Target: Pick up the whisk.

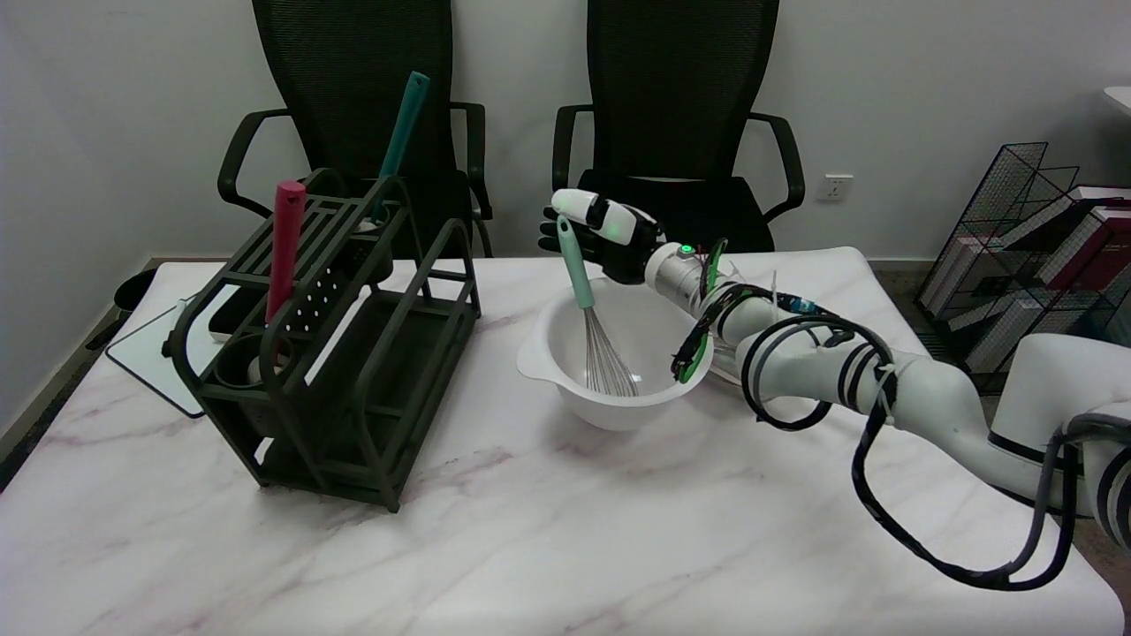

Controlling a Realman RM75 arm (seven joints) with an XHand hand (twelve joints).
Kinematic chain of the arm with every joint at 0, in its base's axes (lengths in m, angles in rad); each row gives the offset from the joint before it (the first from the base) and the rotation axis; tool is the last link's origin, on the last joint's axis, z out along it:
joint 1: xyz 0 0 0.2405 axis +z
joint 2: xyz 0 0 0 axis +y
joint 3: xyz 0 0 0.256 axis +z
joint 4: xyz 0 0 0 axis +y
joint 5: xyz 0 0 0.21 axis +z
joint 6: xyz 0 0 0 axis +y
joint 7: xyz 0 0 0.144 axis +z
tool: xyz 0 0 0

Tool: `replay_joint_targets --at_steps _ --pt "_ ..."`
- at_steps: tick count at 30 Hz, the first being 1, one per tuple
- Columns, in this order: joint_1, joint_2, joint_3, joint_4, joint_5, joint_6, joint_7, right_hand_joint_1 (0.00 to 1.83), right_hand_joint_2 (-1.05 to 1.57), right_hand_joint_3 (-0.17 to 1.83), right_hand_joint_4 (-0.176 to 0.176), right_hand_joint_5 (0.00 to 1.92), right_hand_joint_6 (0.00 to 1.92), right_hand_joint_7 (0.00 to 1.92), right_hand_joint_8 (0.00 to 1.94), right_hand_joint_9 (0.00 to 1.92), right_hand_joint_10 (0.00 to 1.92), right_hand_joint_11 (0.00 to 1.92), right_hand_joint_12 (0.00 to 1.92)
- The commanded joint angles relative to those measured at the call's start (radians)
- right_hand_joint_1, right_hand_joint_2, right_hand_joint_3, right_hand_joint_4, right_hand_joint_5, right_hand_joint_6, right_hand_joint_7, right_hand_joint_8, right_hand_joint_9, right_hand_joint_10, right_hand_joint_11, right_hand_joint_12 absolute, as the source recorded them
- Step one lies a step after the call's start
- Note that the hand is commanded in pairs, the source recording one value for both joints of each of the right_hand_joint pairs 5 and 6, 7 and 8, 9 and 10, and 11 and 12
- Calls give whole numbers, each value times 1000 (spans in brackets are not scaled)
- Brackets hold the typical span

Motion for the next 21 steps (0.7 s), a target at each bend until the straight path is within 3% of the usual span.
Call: replay_joint_targets --at_steps 1,5,21 --pt "-9 5 -3 -7 -5 2 6 1062 86 1081 0 74 74 466 466 559 559 632 632" --pt "-9 14 -1 -21 -5 12 6 1060 90 1079 0 77 77 477 477 600 600 811 811" --pt "-59 52 46 -93 -5 55 0 1065 125 1069 0 107 107 544 544 711 711 1047 1047"
